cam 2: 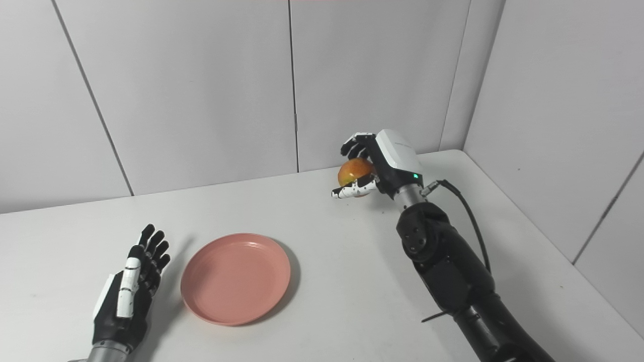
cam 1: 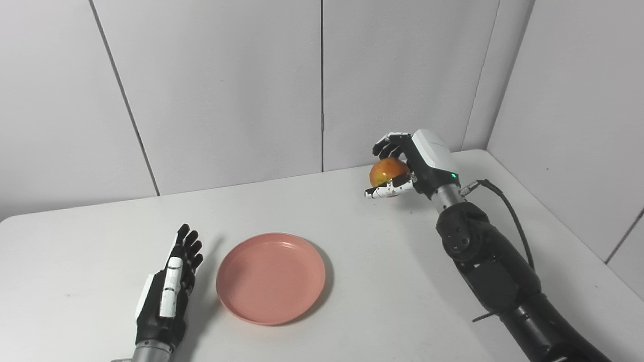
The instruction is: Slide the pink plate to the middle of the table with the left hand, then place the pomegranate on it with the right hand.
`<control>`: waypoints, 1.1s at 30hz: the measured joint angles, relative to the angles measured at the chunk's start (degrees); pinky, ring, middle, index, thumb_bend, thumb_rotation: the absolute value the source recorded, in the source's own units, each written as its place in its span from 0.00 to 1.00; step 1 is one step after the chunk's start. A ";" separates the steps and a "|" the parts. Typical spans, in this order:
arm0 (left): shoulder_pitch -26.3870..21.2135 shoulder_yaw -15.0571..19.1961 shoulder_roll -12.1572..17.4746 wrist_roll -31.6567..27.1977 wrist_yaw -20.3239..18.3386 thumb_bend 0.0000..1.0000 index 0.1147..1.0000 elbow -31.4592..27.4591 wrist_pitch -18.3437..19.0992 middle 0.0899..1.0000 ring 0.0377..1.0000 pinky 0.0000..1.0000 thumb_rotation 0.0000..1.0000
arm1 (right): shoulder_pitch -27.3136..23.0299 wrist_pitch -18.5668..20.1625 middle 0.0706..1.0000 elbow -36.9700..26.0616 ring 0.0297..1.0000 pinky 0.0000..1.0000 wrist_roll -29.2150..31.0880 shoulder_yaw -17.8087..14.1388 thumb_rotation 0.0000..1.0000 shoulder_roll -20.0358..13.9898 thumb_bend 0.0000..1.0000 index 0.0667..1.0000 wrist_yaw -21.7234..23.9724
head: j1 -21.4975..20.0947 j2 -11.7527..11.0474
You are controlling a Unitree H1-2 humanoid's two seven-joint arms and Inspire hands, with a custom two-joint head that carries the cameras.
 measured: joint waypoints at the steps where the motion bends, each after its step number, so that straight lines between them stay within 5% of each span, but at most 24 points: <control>1: 0.00 -0.01 -0.02 0.02 0.00 0.50 1.00 -0.01 0.00 1.00 1.00 1.00 1.00 | 0.00 -0.09 0.43 -0.24 0.35 0.27 -0.07 0.31 0.00 0.19 0.51 0.50 0.18 | 0.35 0.00; 17: 0.11 -0.02 -1.38 0.57 0.97 0.51 1.00 -0.27 0.01 1.00 1.00 1.00 1.00 | 0.10 -2.75 0.41 -9.69 0.33 0.22 -0.04 4.08 0.00 6.49 0.51 0.50 4.76 | 3.78 1.14; 28: 0.99 -0.95 -2.85 2.56 2.22 0.52 1.00 -1.36 0.21 1.00 1.00 1.00 1.00 | 1.17 -3.78 0.42 -11.82 0.35 0.25 -0.41 6.45 0.00 11.67 0.51 0.50 6.65 | 12.38 2.29; 33: 1.81 -1.39 -3.62 3.66 3.07 0.53 1.00 -2.40 0.35 1.00 1.00 1.00 1.00 | 1.22 -6.54 0.46 -10.89 0.39 0.16 0.11 6.91 0.00 12.86 0.52 0.44 6.65 | 15.03 2.72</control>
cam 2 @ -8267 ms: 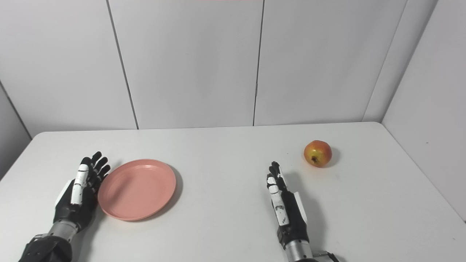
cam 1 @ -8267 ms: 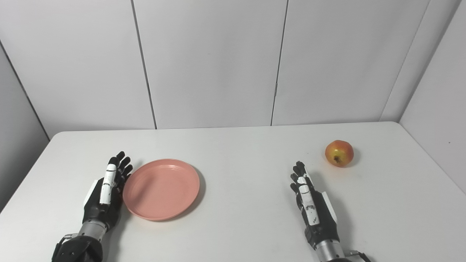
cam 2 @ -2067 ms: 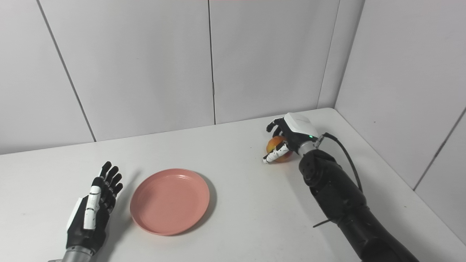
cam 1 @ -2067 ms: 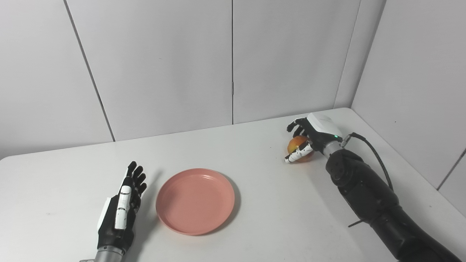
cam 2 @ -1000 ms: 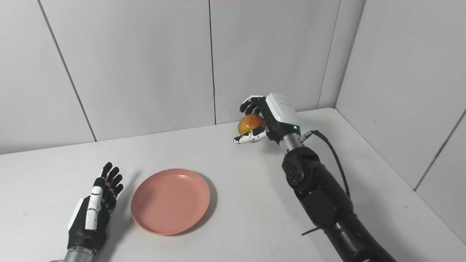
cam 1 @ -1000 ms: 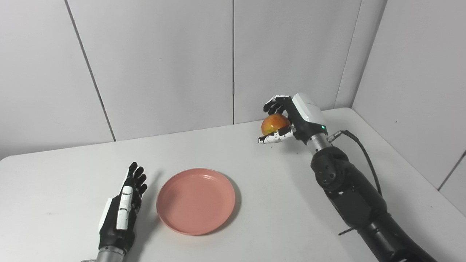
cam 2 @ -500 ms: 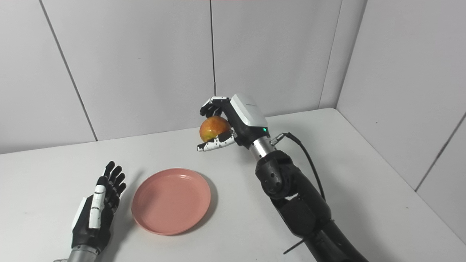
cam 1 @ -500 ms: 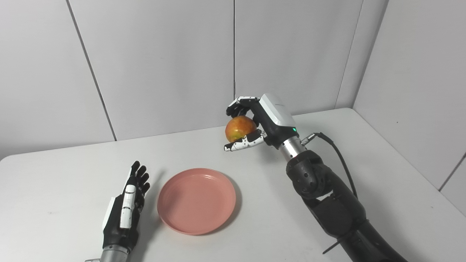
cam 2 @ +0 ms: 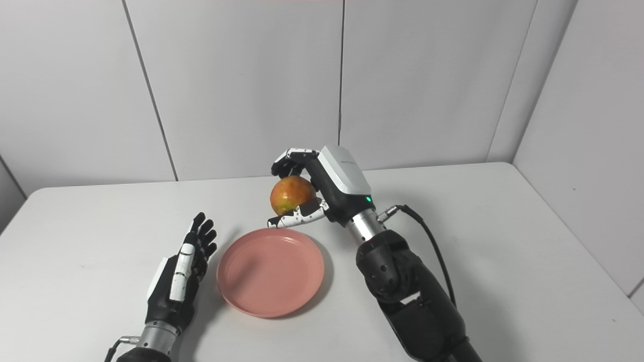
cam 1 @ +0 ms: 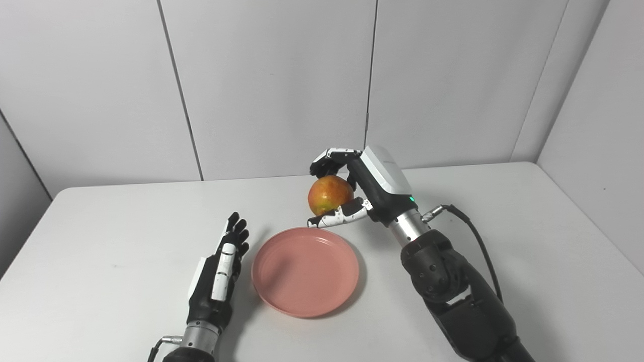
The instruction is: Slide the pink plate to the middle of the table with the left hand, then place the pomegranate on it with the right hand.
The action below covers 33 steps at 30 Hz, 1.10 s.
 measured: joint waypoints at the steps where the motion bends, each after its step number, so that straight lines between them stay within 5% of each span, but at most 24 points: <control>1: 0.02 -0.09 -0.12 0.10 0.04 0.53 1.00 0.00 0.00 1.00 1.00 1.00 1.00 | 0.04 -0.09 0.45 0.15 0.38 0.17 0.01 0.07 0.00 0.27 0.52 0.45 0.00 | 0.53 0.17; 12: 0.20 -0.77 -1.65 0.58 0.68 0.52 1.00 -0.09 0.40 1.00 1.00 1.00 1.00 | 1.31 -3.43 0.42 3.23 0.34 0.21 -0.60 0.93 0.00 3.62 0.51 0.49 -0.22 | 4.48 0.26; 33: 1.18 -1.32 -1.85 1.09 1.26 0.53 1.00 -1.62 2.28 1.00 1.00 1.00 1.00 | 2.86 -8.62 0.40 15.64 0.34 0.21 -4.91 4.22 0.00 4.03 0.51 0.49 -2.31 | 2.20 3.34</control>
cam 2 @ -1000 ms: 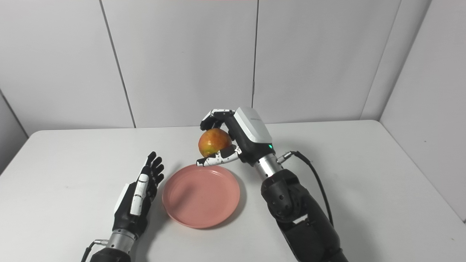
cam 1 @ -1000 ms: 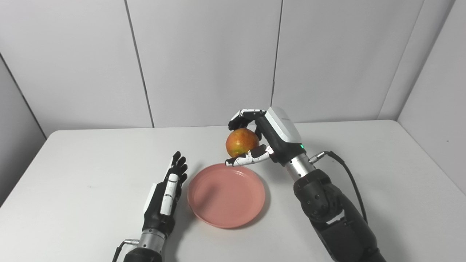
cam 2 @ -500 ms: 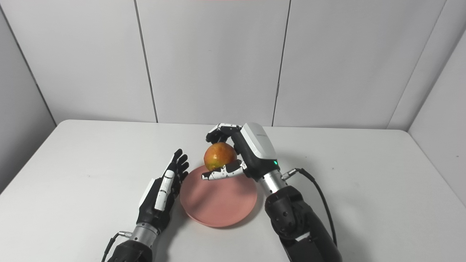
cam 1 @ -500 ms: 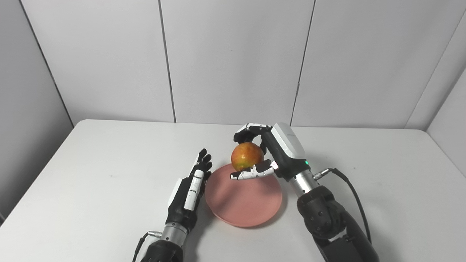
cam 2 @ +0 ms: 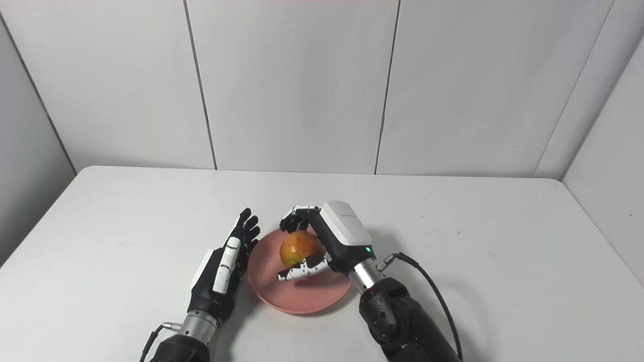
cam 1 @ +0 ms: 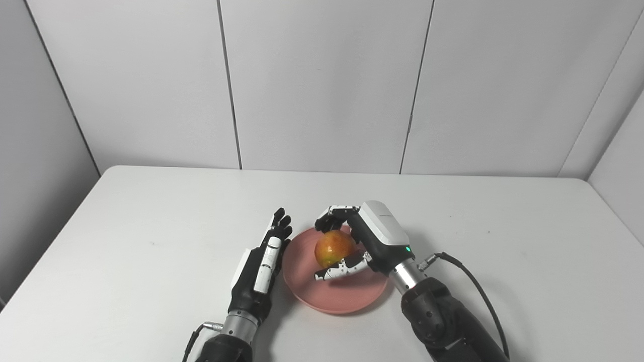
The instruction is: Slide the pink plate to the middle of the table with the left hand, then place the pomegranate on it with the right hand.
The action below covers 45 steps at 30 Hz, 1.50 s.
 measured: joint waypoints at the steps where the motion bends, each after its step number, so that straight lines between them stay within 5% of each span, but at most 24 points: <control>1: 0.14 0.00 0.00 0.00 0.08 0.53 1.00 -0.23 0.42 1.00 1.00 1.00 1.00 | 0.00 0.00 0.40 0.23 0.34 0.21 -0.01 -0.02 0.00 -0.02 0.51 0.49 0.00 | 0.00 0.00; 18: 0.35 -0.02 0.04 0.41 0.48 0.52 1.00 -0.54 0.98 1.00 1.00 1.00 1.00 | 0.01 0.10 0.43 0.36 0.36 0.28 -0.08 -0.15 0.00 -0.07 0.51 0.50 0.51 | -0.70 1.41; 22: 0.35 -0.02 0.03 0.39 0.47 0.52 1.00 -0.56 0.99 1.00 1.00 1.00 1.00 | 0.03 0.10 0.43 0.10 0.40 0.38 -0.77 -0.08 0.00 -0.30 0.51 0.51 0.51 | -0.79 1.58; 26: 0.35 -0.02 0.03 0.39 0.47 0.52 1.00 -0.60 0.99 1.00 1.00 1.00 1.00 | 0.69 0.10 0.62 -1.46 0.59 0.52 -1.07 -0.01 0.14 -1.05 0.51 0.47 0.99 | -0.88 1.67; 28: 0.35 0.00 0.06 0.40 0.47 0.52 1.00 -0.62 0.99 1.00 1.00 1.00 1.00 | 1.23 0.10 0.71 -3.05 0.69 0.61 -1.31 0.52 0.42 -1.64 0.63 0.67 1.80 | -0.88 1.58; 31: 0.35 -0.06 0.07 0.49 0.48 0.52 1.00 -0.62 1.10 1.00 1.00 1.00 1.00 | 1.83 0.10 0.80 -5.87 0.78 0.72 -1.91 1.52 0.61 -2.73 0.68 0.76 3.79 | -0.88 1.67; 37: 0.35 -0.31 0.12 0.41 0.47 0.52 1.00 -0.62 1.12 1.00 1.00 1.00 1.00 | 2.60 0.03 0.92 -9.38 0.92 0.97 -1.90 2.27 0.83 -4.28 0.70 0.85 7.44 | -0.79 1.76; 45: 0.35 -0.31 0.19 0.33 -0.27 0.53 1.00 -0.61 1.17 1.00 1.00 1.00 1.00 | 3.21 -1.31 1.00 -10.59 1.00 1.00 -0.49 2.34 1.00 -5.13 0.74 0.94 8.63 | -0.79 1.85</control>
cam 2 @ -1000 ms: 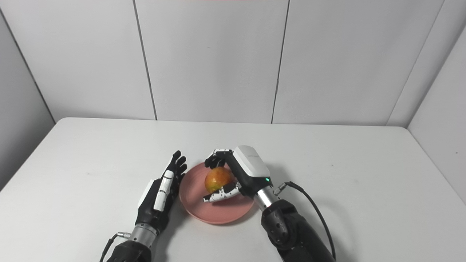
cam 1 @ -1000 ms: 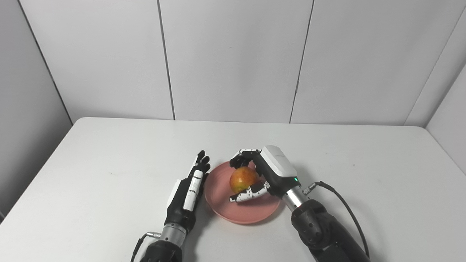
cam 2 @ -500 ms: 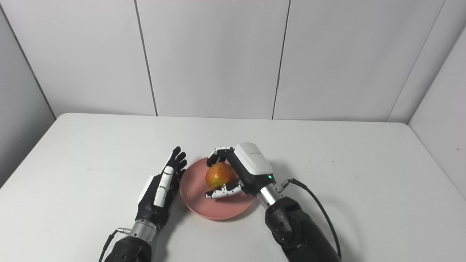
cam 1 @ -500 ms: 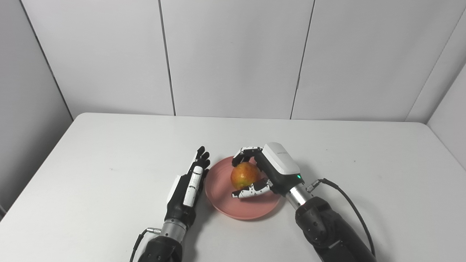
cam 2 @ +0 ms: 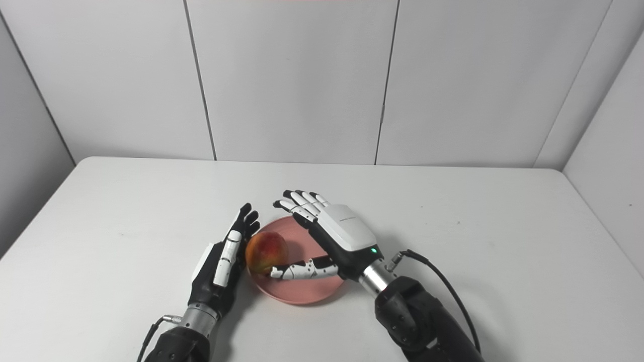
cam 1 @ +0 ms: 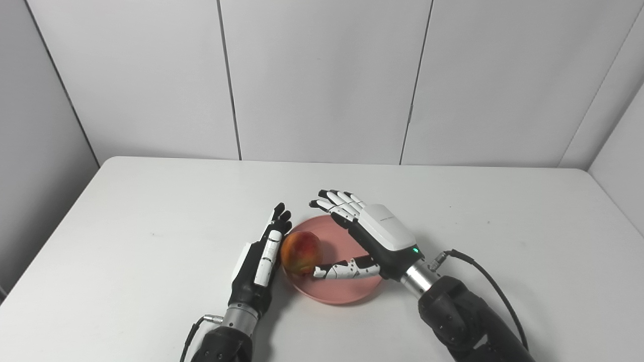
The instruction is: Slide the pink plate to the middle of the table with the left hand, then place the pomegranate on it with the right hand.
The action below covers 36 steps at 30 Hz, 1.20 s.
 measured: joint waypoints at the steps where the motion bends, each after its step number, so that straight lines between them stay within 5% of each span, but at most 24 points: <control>1: 0.00 0.01 0.00 0.00 -0.02 0.53 1.00 0.00 0.00 1.00 1.00 1.00 1.00 | 0.07 -0.38 1.00 -0.05 1.00 1.00 0.18 -0.02 1.00 0.01 0.74 0.95 0.00 | 0.00 0.00; 7: 0.00 0.10 -0.06 0.04 0.12 0.54 1.00 -0.04 0.44 1.00 1.00 1.00 1.00 | 1.72 -1.03 1.00 -1.50 1.00 1.00 1.83 -1.59 0.97 0.23 0.73 0.97 -0.84 | -0.09 0.09; 11: 0.25 0.36 -0.12 0.07 0.77 0.54 1.00 -0.48 1.33 1.00 1.00 1.00 1.00 | 4.74 -1.02 1.00 -4.52 1.00 1.00 4.41 -5.98 1.00 1.24 0.77 1.00 -3.60 | -0.09 0.09; 20: 0.28 0.74 -0.08 0.04 0.88 0.52 1.00 -0.48 1.33 1.00 1.00 1.00 1.00 | 11.15 -1.02 1.00 -5.30 1.00 1.00 19.66 -14.62 1.00 3.19 0.70 1.00 -4.67 | 0.00 0.26; 30: 0.28 1.98 0.12 -0.49 0.90 0.55 1.00 -0.57 1.33 1.00 1.00 1.00 1.00 | 15.28 2.44 1.00 -5.72 1.00 1.00 27.83 -17.25 1.00 4.90 0.80 1.00 -3.28 | -0.09 0.18; 36: 0.54 2.73 1.07 -0.05 1.50 0.55 1.00 -2.13 2.34 1.00 1.00 1.00 1.00 | 17.87 5.07 1.00 -5.67 1.00 1.00 30.39 -17.73 1.00 6.38 0.76 1.00 -2.43 | -0.44 -0.17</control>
